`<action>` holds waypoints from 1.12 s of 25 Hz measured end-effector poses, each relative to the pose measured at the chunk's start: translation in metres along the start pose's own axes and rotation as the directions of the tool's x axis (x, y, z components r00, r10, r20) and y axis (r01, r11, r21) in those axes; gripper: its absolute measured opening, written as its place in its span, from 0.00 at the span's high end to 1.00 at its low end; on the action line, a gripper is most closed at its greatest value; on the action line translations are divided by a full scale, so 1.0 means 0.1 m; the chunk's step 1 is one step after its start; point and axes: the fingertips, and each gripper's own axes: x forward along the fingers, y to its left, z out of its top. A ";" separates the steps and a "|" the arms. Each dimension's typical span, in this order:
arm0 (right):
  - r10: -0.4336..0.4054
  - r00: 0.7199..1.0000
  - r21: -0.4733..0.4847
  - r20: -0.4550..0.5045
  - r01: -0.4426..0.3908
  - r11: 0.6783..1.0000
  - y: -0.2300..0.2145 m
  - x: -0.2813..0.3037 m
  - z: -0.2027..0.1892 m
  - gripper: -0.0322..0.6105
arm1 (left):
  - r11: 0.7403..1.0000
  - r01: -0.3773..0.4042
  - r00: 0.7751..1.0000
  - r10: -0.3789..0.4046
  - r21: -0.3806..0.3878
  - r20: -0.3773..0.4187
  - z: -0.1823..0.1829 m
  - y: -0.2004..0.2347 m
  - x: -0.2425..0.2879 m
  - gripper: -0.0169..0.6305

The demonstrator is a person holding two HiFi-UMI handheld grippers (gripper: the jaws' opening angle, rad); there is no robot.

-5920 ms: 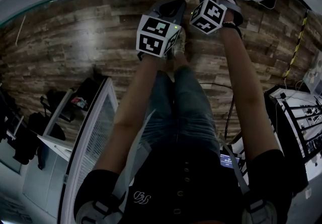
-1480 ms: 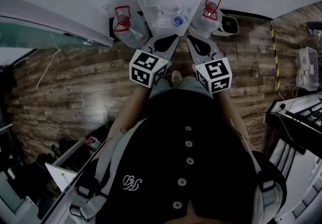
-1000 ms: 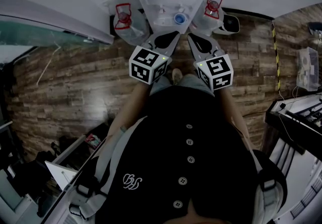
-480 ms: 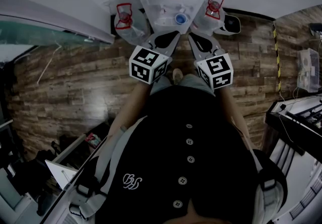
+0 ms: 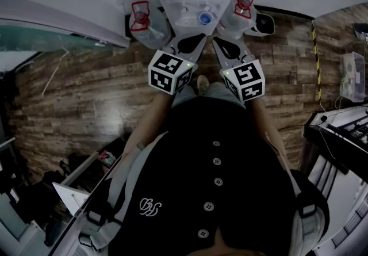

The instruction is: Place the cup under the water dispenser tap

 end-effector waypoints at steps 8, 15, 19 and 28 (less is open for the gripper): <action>0.001 1.000 -0.004 0.013 -0.001 1.000 0.02 -0.02 0.02 0.95 | 1.000 0.006 1.000 -0.006 0.002 -0.016 -0.04 -0.02 0.01 0.97; -0.006 1.000 -0.002 -0.007 0.006 1.000 0.00 -0.05 -0.04 0.95 | 1.000 0.005 0.999 -0.004 0.006 -0.037 -0.10 -0.03 0.01 0.97; -0.001 1.000 0.008 0.016 0.000 1.000 0.02 -0.05 0.00 0.95 | 1.000 0.004 0.999 -0.004 0.005 -0.040 -0.11 -0.04 0.00 0.97; -0.006 1.000 0.015 -0.003 0.006 1.000 -0.01 -0.07 -0.05 0.95 | 1.000 0.010 0.999 -0.011 -0.003 -0.048 -0.14 -0.04 0.02 0.97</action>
